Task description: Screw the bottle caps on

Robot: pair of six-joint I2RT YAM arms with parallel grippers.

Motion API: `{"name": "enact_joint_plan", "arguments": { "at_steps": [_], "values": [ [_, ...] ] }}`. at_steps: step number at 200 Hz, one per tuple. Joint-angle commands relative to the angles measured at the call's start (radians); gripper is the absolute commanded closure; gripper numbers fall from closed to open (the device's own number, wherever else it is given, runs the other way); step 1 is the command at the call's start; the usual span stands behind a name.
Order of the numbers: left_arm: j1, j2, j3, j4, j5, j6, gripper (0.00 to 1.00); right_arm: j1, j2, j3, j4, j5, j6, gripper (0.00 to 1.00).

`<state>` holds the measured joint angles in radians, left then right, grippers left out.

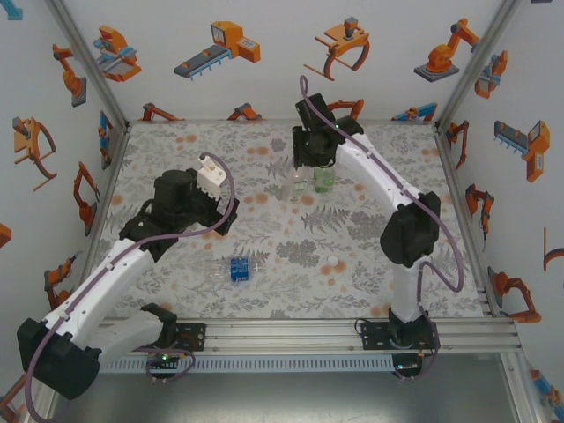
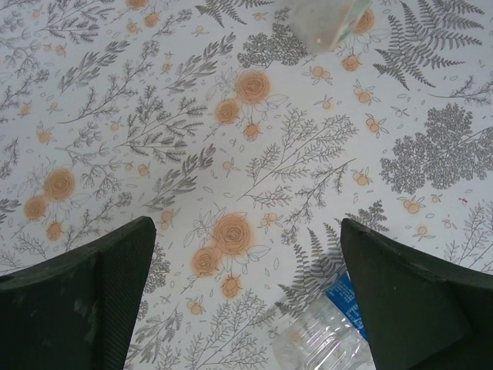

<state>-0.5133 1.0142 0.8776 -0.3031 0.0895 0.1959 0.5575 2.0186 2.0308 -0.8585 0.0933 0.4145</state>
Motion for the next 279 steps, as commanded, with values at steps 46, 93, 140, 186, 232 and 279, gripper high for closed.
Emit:
{"name": "enact_joint_plan", "arguments": {
  "at_steps": [46, 93, 140, 186, 232, 279],
  "values": [
    [0.009, 0.009, 0.023, 0.007, 0.025, -0.015, 0.03, -0.005, 0.127, 0.192, -0.123, 0.085, -0.085, 0.69],
    [0.012, 0.015, 0.028, 0.001, 0.035, -0.014, 0.03, -0.004, 0.143, 0.193, -0.129, 0.078, -0.084, 0.60],
    [0.017, 0.012, 0.030, -0.001, 0.036, -0.016, 0.03, -0.003, 0.143, 0.209, -0.128, 0.071, -0.083, 0.43],
    [0.018, 0.007, 0.030, 0.000, 0.037, -0.016, 0.03, -0.003, 0.126, 0.266, -0.162, 0.068, -0.085, 0.39],
    [0.025, -0.003, 0.028, 0.005, 0.027, -0.018, 0.03, -0.002, 0.051, 0.272, -0.168, 0.045, -0.089, 0.38],
    [0.054, -0.029, 0.013, 0.030, 0.004, -0.033, 0.03, 0.001, -0.097, 0.117, -0.071, -0.088, -0.136, 0.38]
  ]
}}
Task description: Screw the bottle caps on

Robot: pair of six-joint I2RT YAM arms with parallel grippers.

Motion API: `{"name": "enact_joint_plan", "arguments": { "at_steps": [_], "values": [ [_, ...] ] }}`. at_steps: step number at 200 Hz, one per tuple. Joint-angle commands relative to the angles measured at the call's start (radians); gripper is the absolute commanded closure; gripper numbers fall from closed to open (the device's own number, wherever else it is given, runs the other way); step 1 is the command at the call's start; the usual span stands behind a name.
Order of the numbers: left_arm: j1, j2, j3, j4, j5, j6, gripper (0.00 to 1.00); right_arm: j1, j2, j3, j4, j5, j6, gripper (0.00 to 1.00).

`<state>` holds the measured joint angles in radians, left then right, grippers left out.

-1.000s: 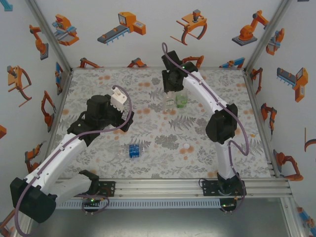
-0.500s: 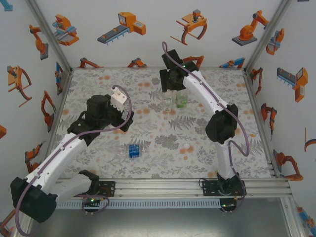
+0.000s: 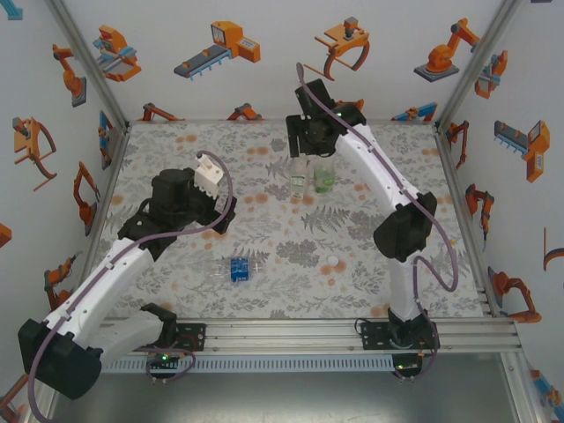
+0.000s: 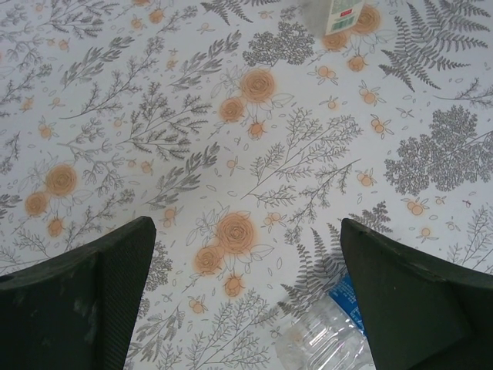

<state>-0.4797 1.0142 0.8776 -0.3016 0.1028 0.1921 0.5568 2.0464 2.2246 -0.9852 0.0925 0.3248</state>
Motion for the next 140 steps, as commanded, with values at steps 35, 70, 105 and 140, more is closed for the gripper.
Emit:
{"name": "enact_joint_plan", "arguments": {
  "at_steps": [35, 70, 105, 140],
  "values": [
    [0.061, -0.045, 0.003, 0.050, -0.013, -0.047, 0.03, 0.012, -0.297, -0.333, 0.253, -0.270, -0.101, 0.40],
    [0.105, -0.041, 0.003, 0.055, 0.003, -0.058, 0.03, 0.040, -0.449, -0.615, 0.490, -0.454, -0.088, 0.42],
    [0.142, -0.039, 0.000, 0.065, 0.018, -0.072, 0.03, 0.143, -0.536, -0.838, 0.650, -0.527, -0.230, 0.40],
    [0.191, -0.029, 0.000, 0.077, 0.056, -0.102, 0.03, 0.256, -0.513, -0.913, 0.628, -0.586, -0.431, 0.37]
  ]
}}
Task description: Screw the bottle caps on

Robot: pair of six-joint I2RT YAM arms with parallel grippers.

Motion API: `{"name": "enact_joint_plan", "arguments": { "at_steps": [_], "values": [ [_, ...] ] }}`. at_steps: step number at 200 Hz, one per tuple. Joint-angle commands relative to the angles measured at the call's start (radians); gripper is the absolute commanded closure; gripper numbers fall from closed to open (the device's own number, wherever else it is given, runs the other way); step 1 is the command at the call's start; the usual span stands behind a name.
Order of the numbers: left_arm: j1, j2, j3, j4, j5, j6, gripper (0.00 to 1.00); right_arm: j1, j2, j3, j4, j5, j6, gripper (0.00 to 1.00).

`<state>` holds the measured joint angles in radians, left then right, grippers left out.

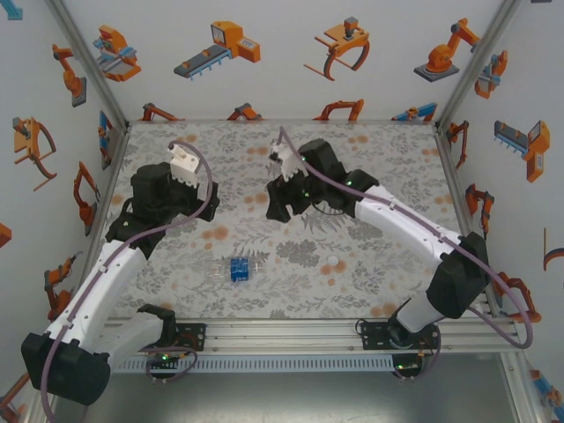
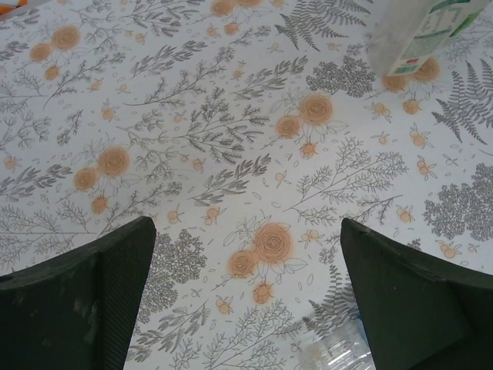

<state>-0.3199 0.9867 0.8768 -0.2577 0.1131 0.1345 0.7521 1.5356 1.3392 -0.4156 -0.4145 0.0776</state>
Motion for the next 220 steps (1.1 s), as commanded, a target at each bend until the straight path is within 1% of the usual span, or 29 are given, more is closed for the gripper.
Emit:
{"name": "enact_joint_plan", "arguments": {
  "at_steps": [1, 12, 30, 53, 81, 116, 175, 204, 220],
  "values": [
    [0.032, -0.001, 0.001, 0.034, 0.047, -0.046, 0.03, 0.064, 0.000, -0.029, 0.057, -0.081, -0.189, 0.37],
    [0.048, 0.000, -0.001, 0.043, 0.063, -0.056, 0.03, 0.095, 0.017, -0.048, 0.060, -0.114, -0.254, 0.36],
    [0.073, 0.001, -0.001, 0.048, 0.078, -0.068, 0.03, 0.149, 0.041, -0.099, 0.115, -0.153, -0.336, 0.34],
    [0.087, 0.001, -0.003, 0.051, 0.083, -0.077, 0.03, 0.210, 0.084, -0.162, 0.214, -0.163, -0.407, 0.30],
    [0.090, -0.002, -0.004, 0.052, 0.083, -0.077, 0.03, 0.266, 0.147, -0.192, 0.304, -0.125, -0.449, 0.26],
    [0.091, -0.005, -0.007, 0.060, 0.108, -0.080, 0.03, 0.301, 0.232, -0.197, 0.389, -0.101, -0.458, 0.19],
    [0.091, -0.005, -0.008, 0.068, 0.134, -0.082, 0.03, 0.319, 0.344, -0.219, 0.490, -0.040, -0.461, 0.20],
    [0.091, -0.009, -0.015, 0.084, 0.175, -0.086, 0.03, 0.319, 0.375, -0.230, 0.510, -0.031, -0.461, 0.24],
    [0.092, -0.004, -0.009, 0.079, 0.171, -0.102, 0.03, 0.319, 0.387, -0.236, 0.513, -0.025, -0.461, 0.27]
  ]
}}
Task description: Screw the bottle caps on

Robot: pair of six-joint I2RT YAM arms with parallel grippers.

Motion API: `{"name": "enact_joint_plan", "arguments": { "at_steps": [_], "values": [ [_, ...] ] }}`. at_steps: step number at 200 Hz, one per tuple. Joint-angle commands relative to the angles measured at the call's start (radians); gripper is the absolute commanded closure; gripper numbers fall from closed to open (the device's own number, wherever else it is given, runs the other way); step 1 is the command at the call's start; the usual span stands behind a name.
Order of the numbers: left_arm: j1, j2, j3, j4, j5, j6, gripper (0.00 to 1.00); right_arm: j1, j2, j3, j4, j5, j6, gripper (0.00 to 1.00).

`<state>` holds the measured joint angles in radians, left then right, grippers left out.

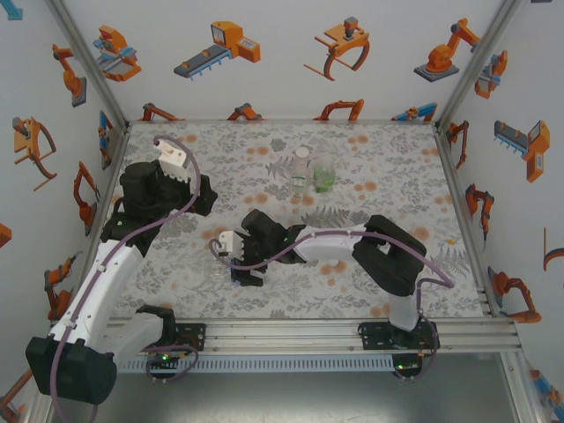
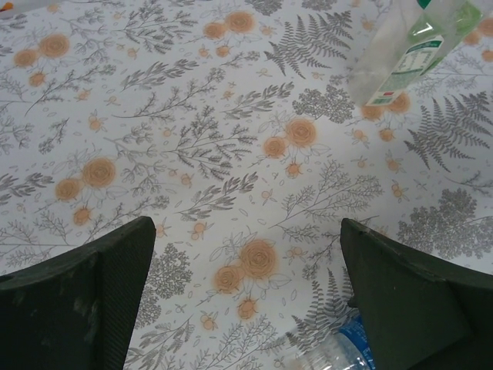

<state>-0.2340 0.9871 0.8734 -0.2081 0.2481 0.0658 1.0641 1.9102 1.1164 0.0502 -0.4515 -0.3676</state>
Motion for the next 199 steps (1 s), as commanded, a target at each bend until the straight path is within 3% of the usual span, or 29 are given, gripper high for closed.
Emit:
{"name": "enact_joint_plan", "arguments": {
  "at_steps": [1, 68, 119, 150, 199],
  "values": [
    [0.006, -0.004, -0.005, 0.028, 0.035, -0.034, 0.03, 0.007, 0.013, -0.012, 0.047, 0.013, -0.016, 0.27],
    [0.006, -0.036, -0.037, 0.074, 0.043, -0.043, 0.03, 0.007, -0.025, -0.061, 0.066, 0.048, -0.016, 0.46],
    [-0.011, -0.038, -0.061, 0.135, 0.150, -0.028, 0.01, 0.007, -0.192, -0.181, 0.088, 0.137, -0.075, 0.48],
    [-0.051, -0.048, -0.077, 0.168, 0.183, -0.028, 0.02, 0.011, -0.344, -0.224, -0.040, 0.211, -0.172, 0.50],
    [-0.124, 0.020, 0.017, 0.112, 0.433, 0.012, 0.01, 0.029, -0.638, -0.286, -0.229, 0.360, -0.344, 0.50]
  ]
}}
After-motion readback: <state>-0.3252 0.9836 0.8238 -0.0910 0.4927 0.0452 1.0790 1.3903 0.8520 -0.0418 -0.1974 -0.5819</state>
